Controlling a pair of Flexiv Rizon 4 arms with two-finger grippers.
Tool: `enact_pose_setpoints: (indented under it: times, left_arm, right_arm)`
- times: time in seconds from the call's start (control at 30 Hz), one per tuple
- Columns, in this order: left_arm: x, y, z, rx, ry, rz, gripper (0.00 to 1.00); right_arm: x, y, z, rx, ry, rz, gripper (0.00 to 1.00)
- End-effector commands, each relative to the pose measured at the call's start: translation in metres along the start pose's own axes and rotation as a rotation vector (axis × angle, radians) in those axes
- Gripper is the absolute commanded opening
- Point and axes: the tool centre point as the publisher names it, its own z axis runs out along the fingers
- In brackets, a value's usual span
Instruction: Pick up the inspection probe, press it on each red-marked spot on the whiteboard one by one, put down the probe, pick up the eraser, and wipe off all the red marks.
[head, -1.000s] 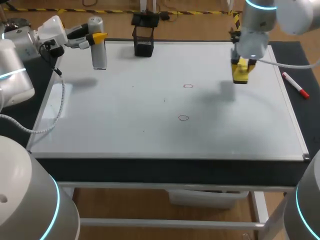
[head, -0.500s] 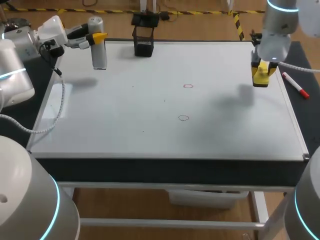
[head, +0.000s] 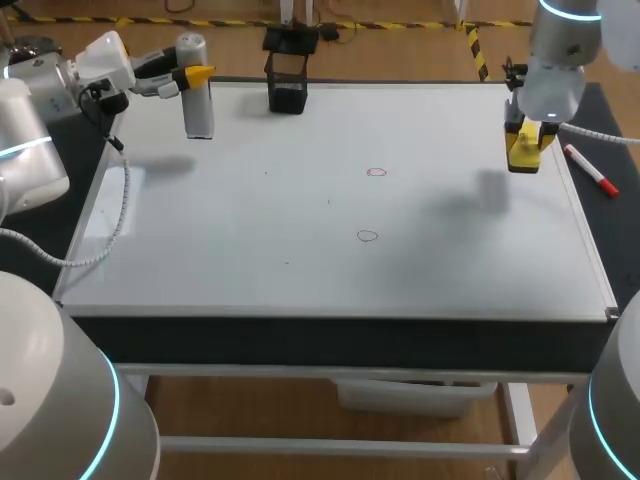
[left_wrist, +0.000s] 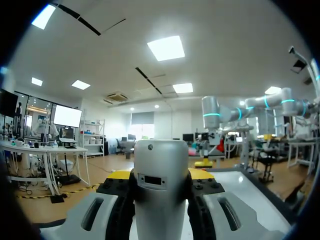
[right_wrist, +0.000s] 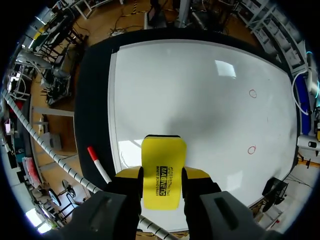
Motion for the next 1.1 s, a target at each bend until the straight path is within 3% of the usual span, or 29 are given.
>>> enact_pose_setpoints:
  times: [0.03, 0.2, 0.53, 1.1]
  left_arm:
    - [0.009, -0.001, 0.014, 0.013, 0.003, 0.012, 0.0]
    - [0.022, 0.002, 0.047, 0.016, 0.052, 0.013, 0.0]
    - [0.058, 0.016, 0.126, 0.044, 0.241, -0.01, 0.0]
    - [0.106, 0.038, 0.205, 0.108, 0.443, -0.089, 0.0]
  right_arm:
    - [0.001, -0.001, -0.001, 0.0, 0.001, -0.003, 0.0]
    - [0.001, -0.001, -0.001, 0.0, 0.001, -0.003, 0.0]
    - [0.001, -0.001, -0.001, 0.0, 0.001, -0.003, 0.0]
    - [0.001, -0.001, -0.001, 0.0, 0.001, -0.003, 0.0]
